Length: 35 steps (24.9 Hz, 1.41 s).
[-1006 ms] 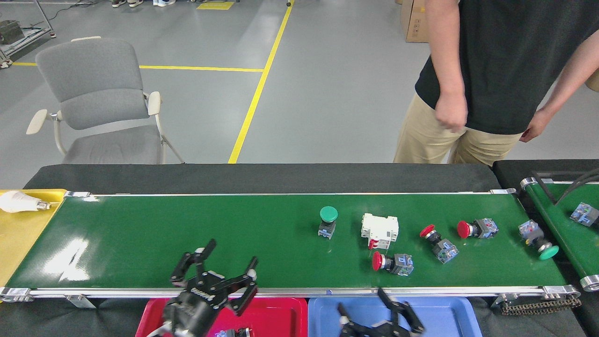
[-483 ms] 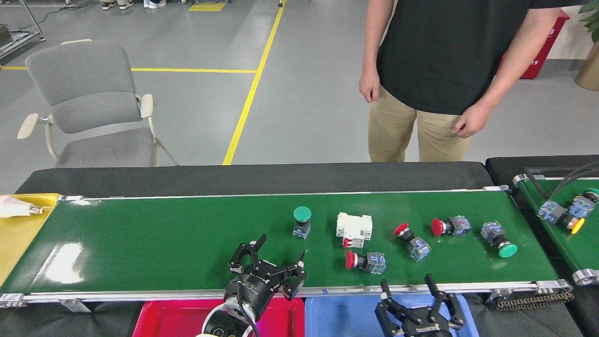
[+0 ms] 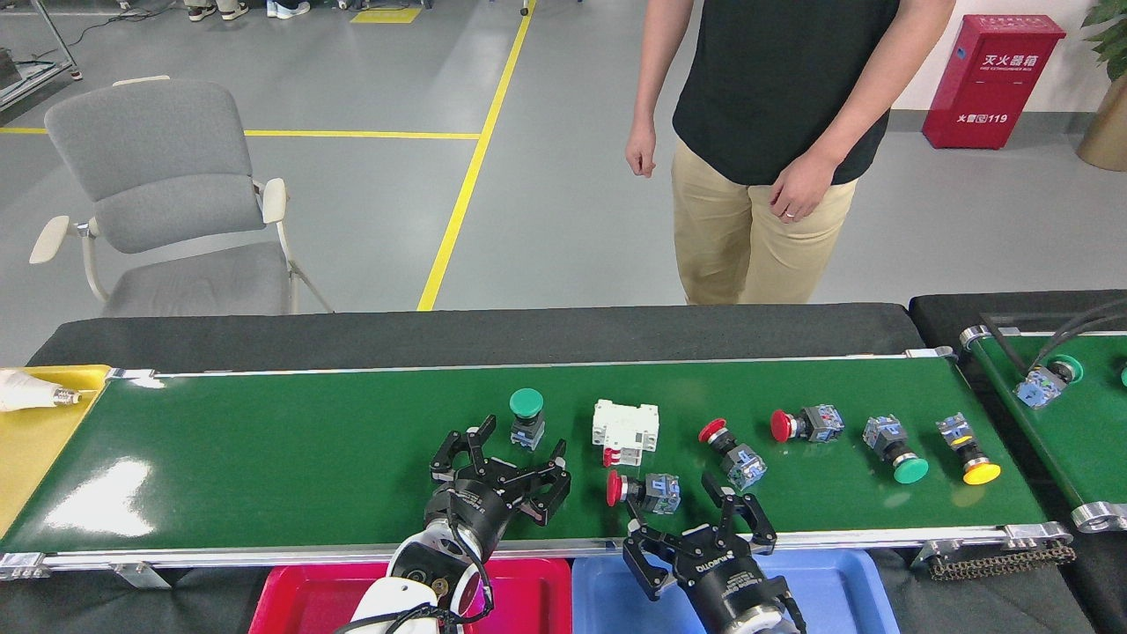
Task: Pick switch part from conveyor to tray
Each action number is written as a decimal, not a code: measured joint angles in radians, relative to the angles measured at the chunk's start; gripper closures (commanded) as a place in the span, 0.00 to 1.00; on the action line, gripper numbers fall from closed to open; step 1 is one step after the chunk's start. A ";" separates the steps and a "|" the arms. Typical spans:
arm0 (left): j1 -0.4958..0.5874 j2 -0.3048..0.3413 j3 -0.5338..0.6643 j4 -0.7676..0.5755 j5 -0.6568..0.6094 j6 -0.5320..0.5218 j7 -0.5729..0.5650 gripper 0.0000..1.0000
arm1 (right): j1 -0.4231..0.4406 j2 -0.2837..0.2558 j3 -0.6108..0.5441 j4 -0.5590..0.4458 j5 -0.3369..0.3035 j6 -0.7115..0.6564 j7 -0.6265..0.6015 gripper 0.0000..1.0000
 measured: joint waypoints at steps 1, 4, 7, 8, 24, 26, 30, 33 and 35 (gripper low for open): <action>-0.001 0.000 0.000 0.006 0.000 0.006 0.001 0.81 | -0.014 0.010 0.012 0.021 0.007 0.001 0.001 0.29; -0.002 0.000 0.014 0.024 0.020 0.014 0.004 0.93 | -0.036 0.022 0.039 0.055 0.032 0.002 0.003 0.73; -0.002 0.000 0.037 0.032 0.055 0.020 0.005 0.96 | -0.037 0.025 0.059 0.056 0.039 0.004 0.005 0.88; -0.002 0.000 0.042 0.032 0.058 0.023 0.005 0.97 | -0.037 0.025 0.060 0.056 0.039 0.001 0.005 0.90; 0.553 0.211 0.171 -0.618 0.081 -0.540 -0.006 0.00 | 0.135 -0.066 0.066 -0.191 0.040 -0.266 -0.026 0.47; 0.577 0.209 0.194 -0.620 0.086 -0.557 -0.006 0.00 | 0.146 -0.064 0.122 -0.197 0.054 -0.312 -0.026 0.01; 0.579 0.193 0.304 -0.623 0.123 -0.566 -0.002 0.00 | 0.146 -0.040 0.177 -0.174 0.060 -0.329 -0.027 0.01; 0.578 0.131 0.422 -0.624 0.149 -0.509 0.002 0.00 | 0.146 -0.032 0.178 -0.171 0.060 -0.330 -0.028 0.01; 0.578 0.112 0.499 -0.624 0.151 -0.460 0.003 0.00 | 0.147 -0.031 0.175 -0.174 0.057 -0.333 -0.028 0.01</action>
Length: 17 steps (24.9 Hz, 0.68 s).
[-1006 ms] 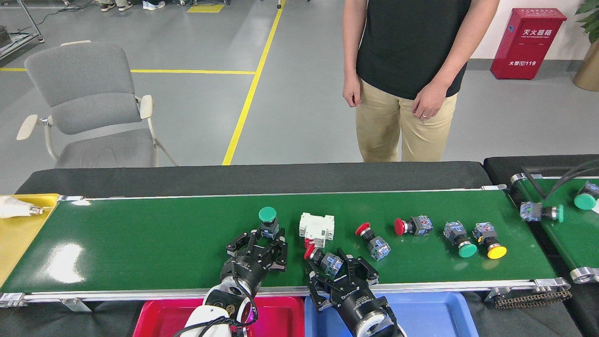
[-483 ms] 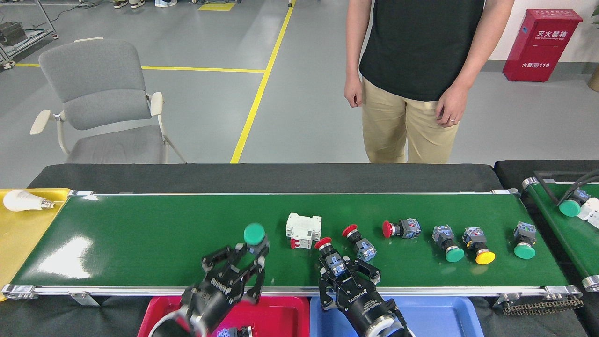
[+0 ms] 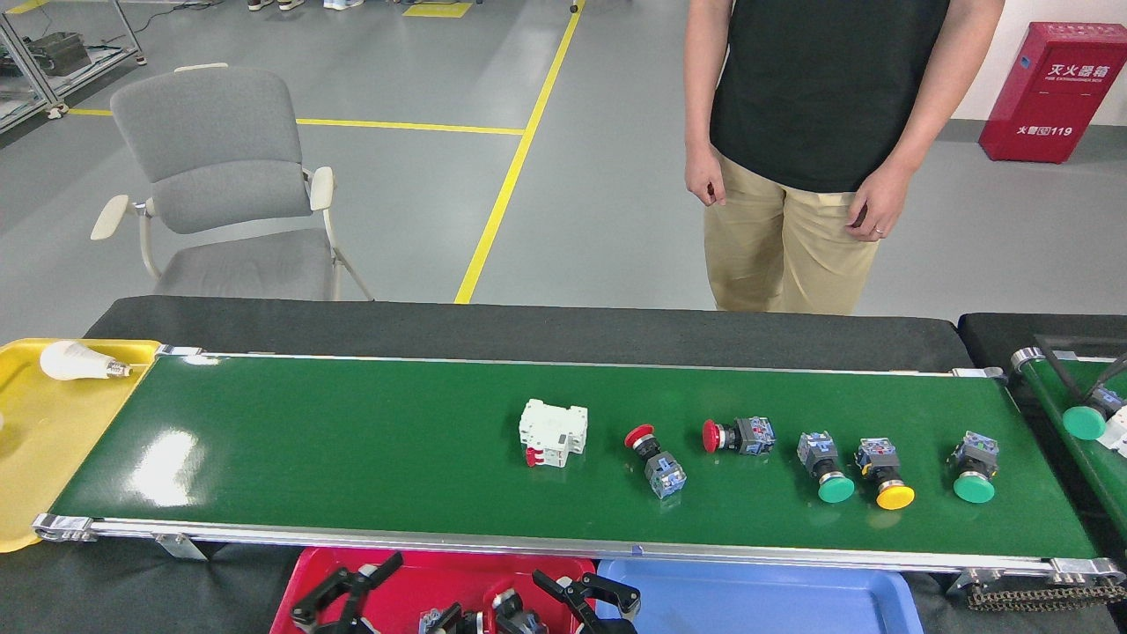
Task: Pick switch part from conveyor to tray
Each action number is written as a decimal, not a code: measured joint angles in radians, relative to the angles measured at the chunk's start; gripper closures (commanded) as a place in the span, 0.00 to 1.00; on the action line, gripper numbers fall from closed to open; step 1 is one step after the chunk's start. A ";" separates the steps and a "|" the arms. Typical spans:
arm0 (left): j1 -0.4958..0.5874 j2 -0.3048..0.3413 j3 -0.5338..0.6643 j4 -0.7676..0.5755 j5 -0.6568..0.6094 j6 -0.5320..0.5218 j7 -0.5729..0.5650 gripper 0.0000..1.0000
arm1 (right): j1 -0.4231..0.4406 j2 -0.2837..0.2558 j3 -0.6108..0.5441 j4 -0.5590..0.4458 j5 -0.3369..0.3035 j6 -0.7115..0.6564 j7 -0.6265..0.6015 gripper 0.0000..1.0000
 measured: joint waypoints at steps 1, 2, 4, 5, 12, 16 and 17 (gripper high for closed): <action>0.000 -0.001 0.031 0.000 0.000 0.024 0.000 0.00 | 0.004 0.000 -0.006 -0.007 -0.006 -0.001 0.000 0.01; 0.002 -0.001 0.059 0.000 0.000 0.045 0.001 0.00 | 0.012 0.000 -0.024 -0.025 -0.018 0.004 -0.002 0.01; 0.011 -0.001 0.090 0.000 0.000 0.074 0.001 0.00 | 0.053 0.002 -0.116 -0.079 -0.054 0.050 -0.011 0.01; 0.014 -0.001 0.094 0.000 0.000 0.083 0.001 0.00 | 0.097 0.004 -0.169 -0.105 -0.070 0.093 -0.019 0.01; 0.004 -0.001 0.043 -0.001 -0.010 0.101 0.001 0.00 | 0.336 0.001 -0.380 -0.152 -0.084 0.378 -0.193 0.01; -0.106 -0.007 -0.057 0.014 -0.122 0.147 0.005 0.00 | 0.287 0.002 -0.402 -0.150 -0.085 0.483 -0.215 0.01; -0.134 -0.010 -0.089 0.032 -0.149 0.159 0.005 0.00 | 0.255 0.001 -0.402 -0.143 -0.085 0.501 -0.209 0.01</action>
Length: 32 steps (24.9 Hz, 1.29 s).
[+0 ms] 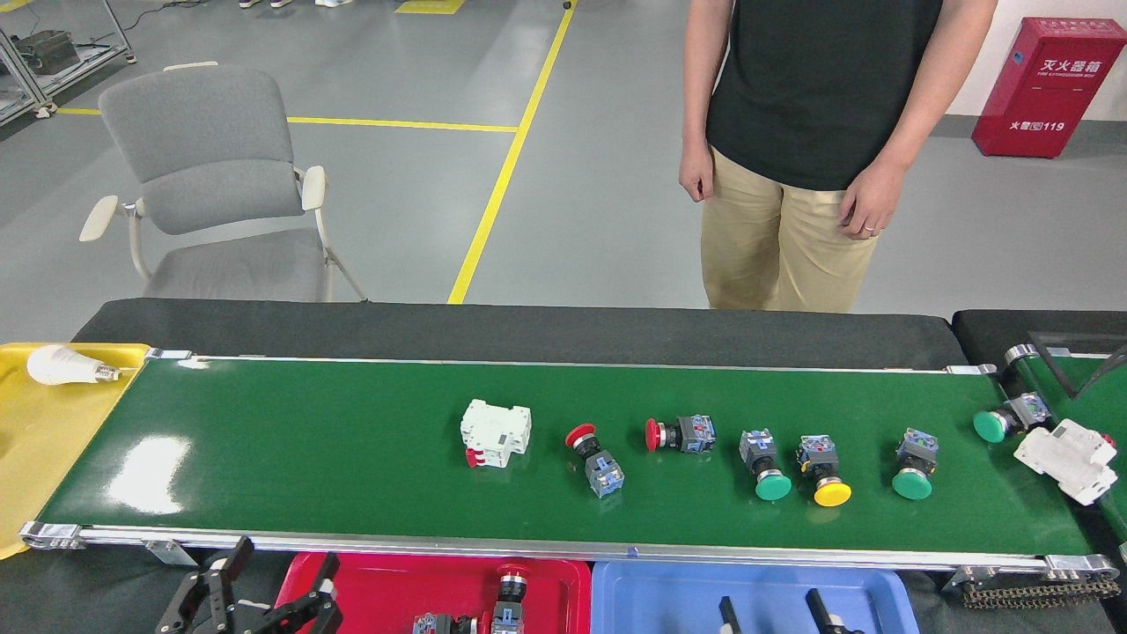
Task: Pick switch part from conveyor to tray
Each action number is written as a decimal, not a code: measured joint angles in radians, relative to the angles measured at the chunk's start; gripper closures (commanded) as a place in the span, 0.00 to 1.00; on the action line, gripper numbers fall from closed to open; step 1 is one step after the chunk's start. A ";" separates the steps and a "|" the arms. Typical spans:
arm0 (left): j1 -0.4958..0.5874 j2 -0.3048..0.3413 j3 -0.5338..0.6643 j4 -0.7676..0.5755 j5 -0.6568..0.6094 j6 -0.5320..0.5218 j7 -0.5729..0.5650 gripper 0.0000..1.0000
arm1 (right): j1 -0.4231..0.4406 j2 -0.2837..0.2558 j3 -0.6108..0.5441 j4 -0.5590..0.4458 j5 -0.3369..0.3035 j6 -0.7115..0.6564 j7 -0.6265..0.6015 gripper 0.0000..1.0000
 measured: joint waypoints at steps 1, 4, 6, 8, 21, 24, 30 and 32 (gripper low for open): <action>-0.027 -0.002 -0.031 0.023 -0.011 0.009 0.000 0.00 | -0.037 0.000 0.000 0.014 0.000 0.014 0.023 0.01; -0.106 -0.003 -0.083 0.103 -0.022 0.023 -0.007 0.00 | -0.140 0.000 0.003 0.071 0.002 0.033 0.086 0.01; -0.159 -0.010 -0.088 0.169 -0.024 0.031 -0.009 0.00 | -0.174 0.002 0.018 0.101 0.006 0.036 0.107 0.01; -0.206 -0.013 -0.087 0.228 -0.024 0.040 -0.010 0.00 | -0.199 0.002 0.038 0.125 0.008 0.039 0.115 0.01; -0.333 -0.012 -0.074 0.473 -0.023 0.068 -0.015 0.15 | -0.417 0.043 0.110 0.360 0.023 0.049 0.187 0.82; -0.368 -0.011 -0.070 0.525 -0.022 0.102 -0.009 0.63 | -0.426 0.043 0.111 0.371 0.020 0.042 0.190 0.93; -0.375 0.001 -0.063 0.564 0.017 0.121 -0.002 0.91 | -0.428 0.043 0.126 0.362 0.019 -0.006 0.190 0.98; -0.376 0.003 -0.063 0.567 0.041 0.122 -0.001 0.91 | -0.428 0.043 0.137 0.349 0.018 -0.053 0.191 0.98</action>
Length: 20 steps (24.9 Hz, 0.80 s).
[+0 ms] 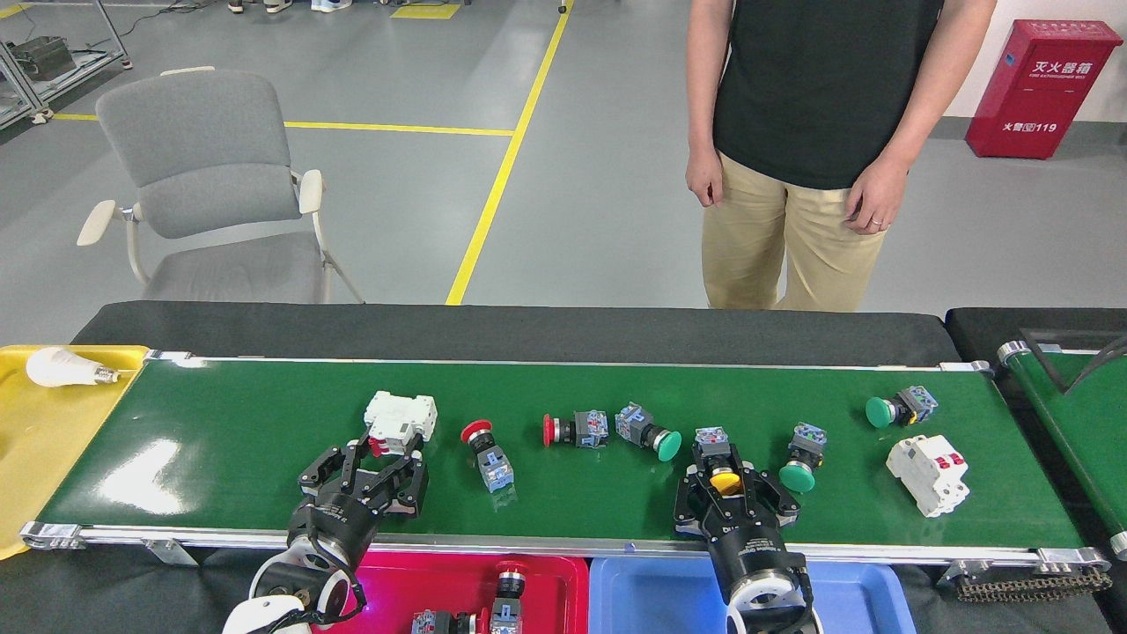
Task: Pick switch part from conveyor to tray
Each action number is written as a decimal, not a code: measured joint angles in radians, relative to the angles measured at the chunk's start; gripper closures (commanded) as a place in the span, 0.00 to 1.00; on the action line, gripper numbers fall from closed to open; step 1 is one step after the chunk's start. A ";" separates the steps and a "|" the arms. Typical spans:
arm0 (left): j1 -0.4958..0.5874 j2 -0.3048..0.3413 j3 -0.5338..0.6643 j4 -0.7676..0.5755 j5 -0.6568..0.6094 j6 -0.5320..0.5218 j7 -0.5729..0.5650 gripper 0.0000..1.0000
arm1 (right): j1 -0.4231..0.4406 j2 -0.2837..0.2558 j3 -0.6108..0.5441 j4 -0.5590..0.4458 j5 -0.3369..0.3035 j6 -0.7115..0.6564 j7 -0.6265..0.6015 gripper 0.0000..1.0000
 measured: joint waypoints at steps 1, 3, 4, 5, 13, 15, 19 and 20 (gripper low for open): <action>0.000 0.000 0.000 0.000 0.005 0.000 0.000 0.91 | 0.000 0.000 0.007 -0.006 0.000 -0.040 0.000 0.98; 0.000 0.001 0.000 0.000 0.009 0.000 0.000 0.91 | 0.002 0.000 0.014 -0.020 0.000 -0.138 0.001 0.98; 0.000 0.003 0.000 -0.002 0.010 0.001 0.001 0.91 | 0.006 0.000 0.019 -0.037 0.000 -0.201 0.001 0.98; 0.001 0.003 0.000 -0.008 0.011 0.002 0.003 0.91 | 0.011 0.000 0.030 -0.056 0.000 -0.260 0.001 0.97; 0.060 0.123 -0.002 -0.193 0.124 -0.088 0.003 0.91 | 0.035 -0.016 0.285 -0.108 0.009 -0.474 0.000 0.00; 0.080 0.136 -0.003 -0.220 0.137 -0.114 0.002 0.91 | 0.035 -0.016 0.336 -0.107 0.014 -0.479 0.000 0.00; 0.102 0.135 -0.006 -0.239 0.139 -0.155 0.001 0.90 | 0.035 -0.016 0.359 -0.103 0.014 -0.481 0.000 0.00; 0.102 0.134 -0.009 -0.243 0.139 -0.161 0.001 0.90 | 0.035 -0.016 0.359 -0.103 0.014 -0.481 0.000 0.00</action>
